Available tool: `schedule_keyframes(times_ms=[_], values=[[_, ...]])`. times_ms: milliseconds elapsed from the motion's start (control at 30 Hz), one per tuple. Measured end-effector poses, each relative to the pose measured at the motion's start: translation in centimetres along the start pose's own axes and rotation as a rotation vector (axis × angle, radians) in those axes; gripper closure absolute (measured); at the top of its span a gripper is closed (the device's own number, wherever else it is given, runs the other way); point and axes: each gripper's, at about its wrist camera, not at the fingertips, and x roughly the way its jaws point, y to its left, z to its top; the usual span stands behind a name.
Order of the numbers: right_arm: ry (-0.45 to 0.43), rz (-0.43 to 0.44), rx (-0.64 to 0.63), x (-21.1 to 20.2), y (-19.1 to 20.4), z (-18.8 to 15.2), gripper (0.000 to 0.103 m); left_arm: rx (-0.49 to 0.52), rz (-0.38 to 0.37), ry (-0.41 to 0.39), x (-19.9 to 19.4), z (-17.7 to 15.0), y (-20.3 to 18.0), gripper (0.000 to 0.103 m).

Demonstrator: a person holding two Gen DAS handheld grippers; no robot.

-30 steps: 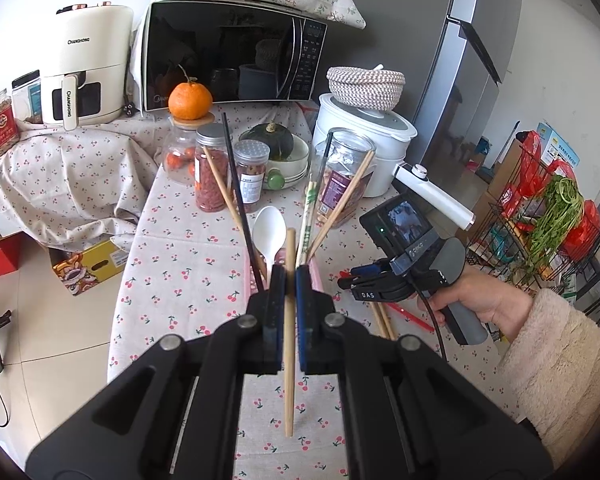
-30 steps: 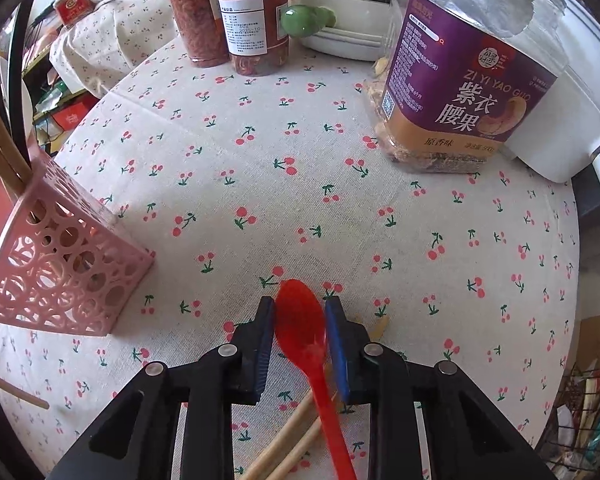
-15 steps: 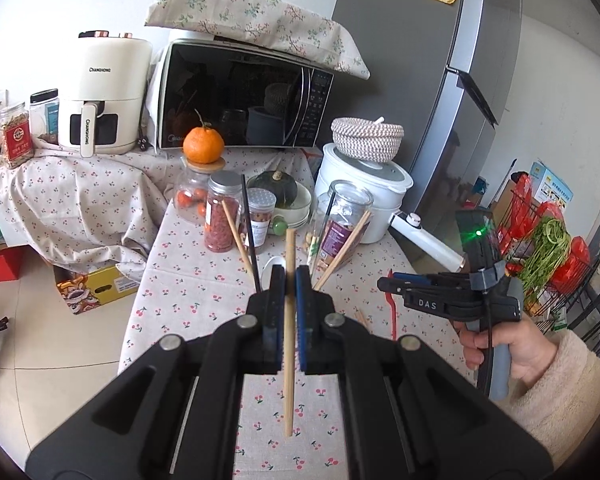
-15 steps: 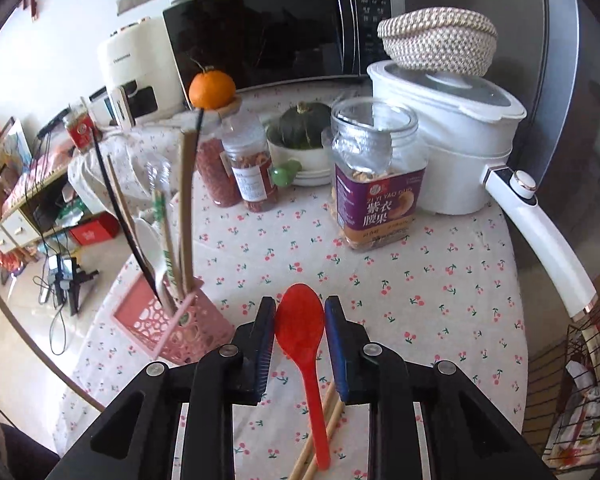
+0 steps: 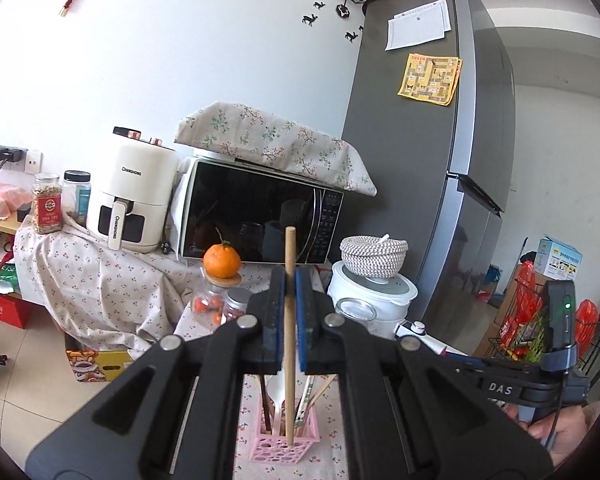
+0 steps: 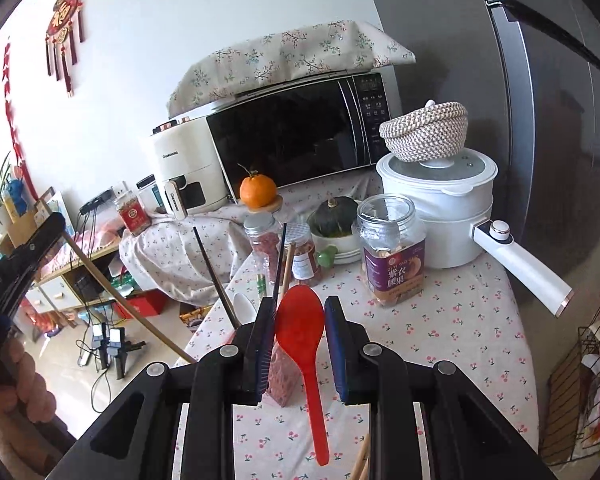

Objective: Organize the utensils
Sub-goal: 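Drop the wooden chopstick into the pink basket with the left tool while the right tool carries the red spoon, then lower the red spoon into the pink basket and open the right tool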

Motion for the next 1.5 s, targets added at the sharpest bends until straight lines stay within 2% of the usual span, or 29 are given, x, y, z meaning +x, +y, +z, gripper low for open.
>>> schedule_keyframes(times_ms=[267,367,467,633,700,733,767,900,967,1100,1233,1333,1500], values=[[-0.006,-0.002,0.001,0.3,0.1,-0.3,0.078,0.047,0.05,0.011,3.5,-2.0,-0.3,0.097],[-0.016,-0.008,0.007,0.3,-0.1,-0.2,0.078,0.054,0.065,0.065,5.0,-2.8,-0.5,0.097],[-0.026,-0.011,0.01,0.4,-0.1,0.0,0.078,0.046,0.06,0.149,6.8,-3.6,-0.3,0.097],[-0.035,-0.009,0.018,0.7,0.1,0.2,0.078,0.033,0.042,0.236,8.7,-4.8,-0.2,0.096],[-0.04,-0.005,0.023,0.8,0.3,0.4,0.078,0.017,0.051,0.27,8.9,-4.8,-0.2,0.08],[-0.046,-0.003,0.025,0.8,0.4,0.5,0.078,0.001,0.054,0.281,8.9,-4.7,-0.1,0.058],[-0.052,0.0,0.027,0.8,0.5,0.6,0.078,-0.015,0.054,0.284,8.7,-4.5,-0.1,0.043],[-0.097,0.028,0.051,0.5,0.9,1.5,0.078,-0.007,0.086,0.316,7.6,-4.1,0.1,0.035],[-0.131,0.041,0.072,0.5,1.1,2.0,0.078,0.006,0.133,0.355,7.2,-4.5,0.6,0.024],[-0.191,0.074,0.128,1.2,1.4,2.9,0.078,0.021,0.203,0.466,7.0,-6.2,1.9,0.022],[-0.219,0.083,0.151,3.1,2.1,3.6,0.078,0.022,0.207,0.586,7.3,-8.1,2.9,0.021],[-0.231,0.098,0.175,4.7,2.3,3.8,0.078,0.038,0.208,0.631,7.4,-8.9,3.4,0.021],[-0.199,0.083,0.167,7.2,3.0,2.7,0.078,0.044,0.199,0.651,7.5,-9.2,3.6,0.021]])
